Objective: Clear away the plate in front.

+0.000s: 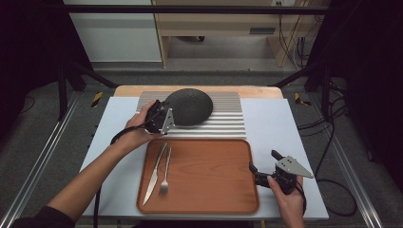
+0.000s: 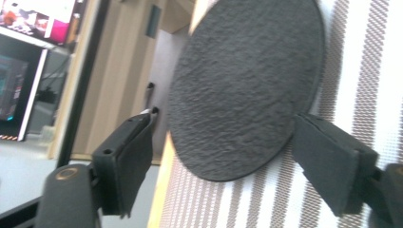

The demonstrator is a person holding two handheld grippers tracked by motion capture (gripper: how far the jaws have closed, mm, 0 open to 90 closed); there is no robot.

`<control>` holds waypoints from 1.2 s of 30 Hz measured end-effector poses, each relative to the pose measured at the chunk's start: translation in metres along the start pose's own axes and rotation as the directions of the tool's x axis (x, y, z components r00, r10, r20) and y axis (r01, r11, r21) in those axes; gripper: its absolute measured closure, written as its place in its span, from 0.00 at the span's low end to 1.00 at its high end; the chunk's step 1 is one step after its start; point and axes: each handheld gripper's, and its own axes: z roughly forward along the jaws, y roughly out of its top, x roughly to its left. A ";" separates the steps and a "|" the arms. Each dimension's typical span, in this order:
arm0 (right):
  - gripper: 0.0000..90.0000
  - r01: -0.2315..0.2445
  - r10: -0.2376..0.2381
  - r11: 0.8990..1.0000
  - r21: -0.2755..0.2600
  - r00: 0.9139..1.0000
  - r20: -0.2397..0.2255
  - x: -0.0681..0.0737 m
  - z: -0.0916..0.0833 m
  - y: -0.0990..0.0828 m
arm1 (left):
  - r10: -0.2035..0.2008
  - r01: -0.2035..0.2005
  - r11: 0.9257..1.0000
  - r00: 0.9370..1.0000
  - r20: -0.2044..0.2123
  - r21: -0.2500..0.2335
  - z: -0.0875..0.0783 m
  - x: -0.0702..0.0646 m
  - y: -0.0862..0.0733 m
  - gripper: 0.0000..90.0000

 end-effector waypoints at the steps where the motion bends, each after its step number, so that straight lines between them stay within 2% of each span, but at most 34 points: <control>1: 0.05 0.000 0.000 1.000 0.001 1.000 0.000 0.000 0.000 0.000 | 0.013 -0.013 1.000 1.000 0.011 0.001 0.002 -0.002 -0.001 0.26; 3: 0.05 -0.002 0.002 1.000 0.002 1.000 0.000 -0.001 0.000 0.000 | 0.041 -0.041 0.999 0.999 0.029 0.012 0.007 -0.006 -0.002 0.29; 9: 0.05 -0.007 0.007 1.000 -0.006 1.000 0.000 -0.002 -0.001 0.000 | 0.070 -0.073 0.997 0.994 0.084 0.030 0.019 -0.015 -0.002 0.39; 14: 0.05 -0.013 0.013 1.000 -0.012 1.000 0.000 -0.004 -0.003 0.001 | 0.086 -0.091 0.995 0.991 0.102 0.044 0.027 -0.021 0.001 0.43; 19: 0.05 -0.014 0.014 1.000 -0.013 1.000 0.001 -0.005 -0.002 0.001 | 0.106 -0.111 0.993 0.988 0.110 0.047 0.033 -0.027 0.006 0.47; 24: 0.05 -0.015 0.015 1.000 -0.011 1.000 -0.001 -0.005 -0.002 0.000 | 0.105 -0.111 0.993 0.988 0.114 0.046 0.033 -0.027 0.013 0.50; 26: 0.05 -0.017 0.017 1.000 -0.012 1.000 -0.001 -0.005 -0.002 0.000 | 0.125 -0.131 0.990 0.985 0.117 0.054 0.034 -0.027 0.016 0.50; 29: 0.05 -0.016 0.016 1.000 -0.012 1.000 -0.001 -0.005 -0.003 0.001 | 0.126 -0.133 0.990 0.985 0.118 0.056 0.036 -0.024 0.022 0.50; 36: 0.05 -0.016 0.016 1.000 -0.012 1.000 -0.003 -0.007 -0.004 0.000 | 0.153 -0.164 0.984 0.979 0.132 0.075 0.045 -0.030 0.025 0.50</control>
